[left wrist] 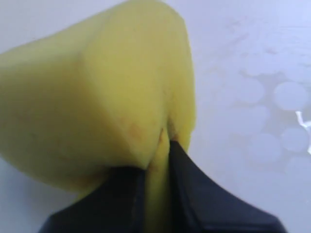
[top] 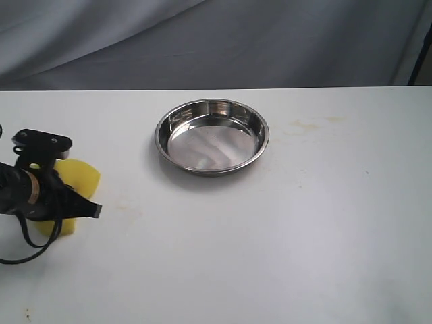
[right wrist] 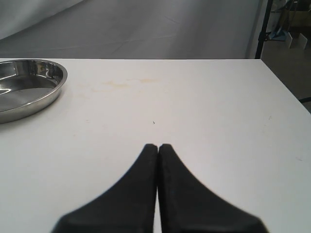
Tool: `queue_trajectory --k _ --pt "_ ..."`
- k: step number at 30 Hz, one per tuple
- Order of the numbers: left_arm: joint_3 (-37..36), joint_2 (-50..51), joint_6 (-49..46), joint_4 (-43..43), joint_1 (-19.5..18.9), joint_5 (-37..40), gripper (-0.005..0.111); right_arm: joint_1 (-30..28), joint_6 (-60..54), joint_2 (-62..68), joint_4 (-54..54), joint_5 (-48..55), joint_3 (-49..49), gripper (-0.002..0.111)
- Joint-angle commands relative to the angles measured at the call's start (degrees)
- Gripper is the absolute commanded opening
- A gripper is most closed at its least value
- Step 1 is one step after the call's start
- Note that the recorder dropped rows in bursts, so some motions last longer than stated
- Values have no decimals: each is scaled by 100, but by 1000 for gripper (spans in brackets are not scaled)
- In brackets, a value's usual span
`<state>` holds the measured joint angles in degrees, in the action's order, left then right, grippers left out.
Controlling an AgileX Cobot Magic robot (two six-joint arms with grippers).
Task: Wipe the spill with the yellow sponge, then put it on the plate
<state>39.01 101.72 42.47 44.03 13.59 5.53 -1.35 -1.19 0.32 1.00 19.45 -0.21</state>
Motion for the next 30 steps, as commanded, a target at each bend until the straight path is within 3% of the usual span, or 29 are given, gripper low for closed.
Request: queue_trajectory --k 1,18,30 --pt "-85 102 45 -154 507 -440 0 11 -6 -32 0 -20 21 0" --pt "-85 102 45 -154 1732 -553 0 11 -6 -32 0 -20 21 0" --pt "-85 -434 68 -154 1868 -435 0 11 -6 -32 0 -20 21 0"
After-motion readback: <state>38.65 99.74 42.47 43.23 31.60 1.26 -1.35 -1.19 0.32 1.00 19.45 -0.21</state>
